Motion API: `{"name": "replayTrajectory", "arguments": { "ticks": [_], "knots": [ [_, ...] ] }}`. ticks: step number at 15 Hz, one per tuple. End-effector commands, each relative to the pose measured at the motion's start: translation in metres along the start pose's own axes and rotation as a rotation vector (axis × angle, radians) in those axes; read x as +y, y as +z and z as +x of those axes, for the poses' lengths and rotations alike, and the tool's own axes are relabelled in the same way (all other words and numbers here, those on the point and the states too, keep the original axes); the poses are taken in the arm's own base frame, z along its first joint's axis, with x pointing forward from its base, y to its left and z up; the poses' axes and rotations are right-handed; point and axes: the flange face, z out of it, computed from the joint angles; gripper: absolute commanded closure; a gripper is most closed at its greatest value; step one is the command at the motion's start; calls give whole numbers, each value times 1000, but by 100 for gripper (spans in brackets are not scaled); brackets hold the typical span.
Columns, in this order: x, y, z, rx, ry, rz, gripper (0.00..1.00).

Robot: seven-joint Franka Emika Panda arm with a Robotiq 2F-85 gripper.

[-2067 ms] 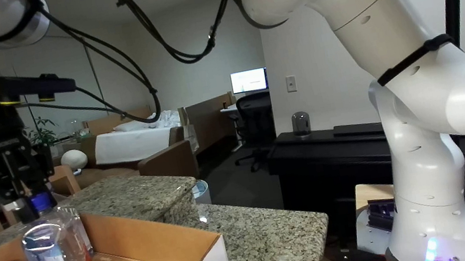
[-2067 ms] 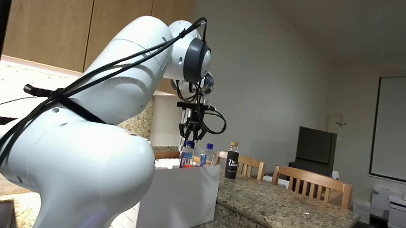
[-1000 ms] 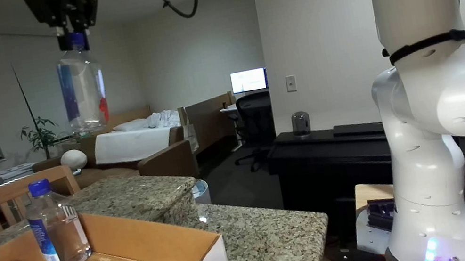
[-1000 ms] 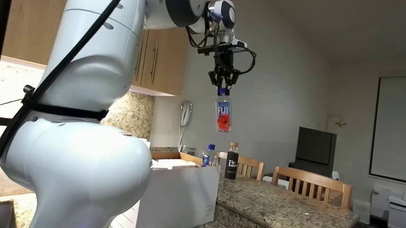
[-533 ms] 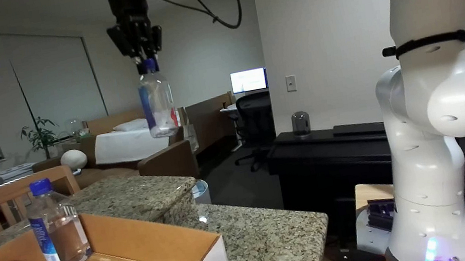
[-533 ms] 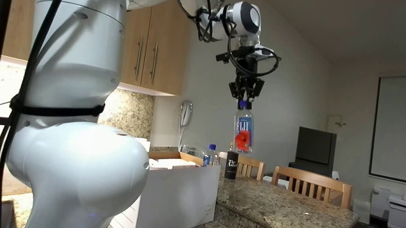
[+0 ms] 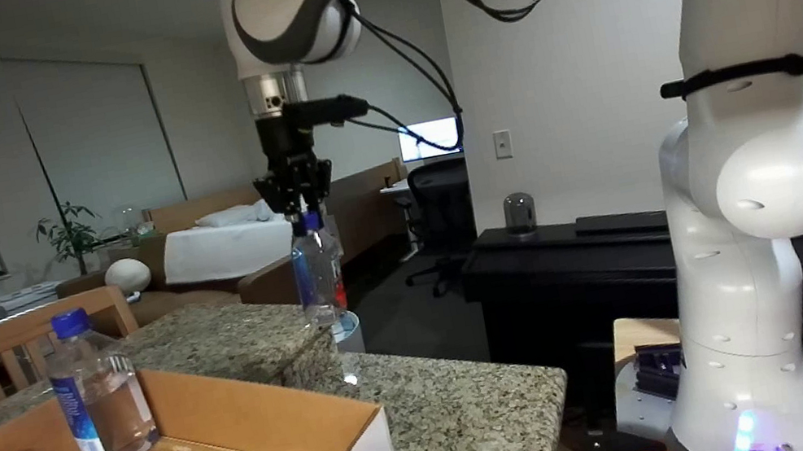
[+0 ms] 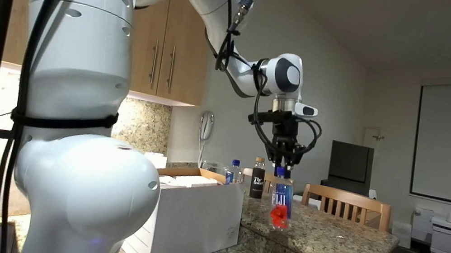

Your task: Pick up the bottle and put it on the counter

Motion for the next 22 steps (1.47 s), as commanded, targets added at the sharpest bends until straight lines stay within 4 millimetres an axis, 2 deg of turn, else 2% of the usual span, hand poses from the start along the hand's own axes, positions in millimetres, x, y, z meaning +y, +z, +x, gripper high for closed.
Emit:
{"name": "replayTrajectory", "arguments": {
  "ticks": [1,2,3,5,7,11,15,16,17,20,22],
  "knots": [
    [9,52,-46,13,33,77,85],
    [14,68,-54,-21,36,100,85],
    [12,87,-62,-45,41,114,85],
    [12,114,-78,-84,52,135,85],
    [11,133,-91,-103,65,148,85],
    [8,157,-109,-114,63,135,85],
    [8,166,-119,-131,45,107,85],
    [8,168,-121,-139,43,108,57],
    [9,170,-122,-149,41,110,39],
    [13,171,-125,-167,41,118,21],
    [16,170,-126,-171,40,119,14]
  ]
}}
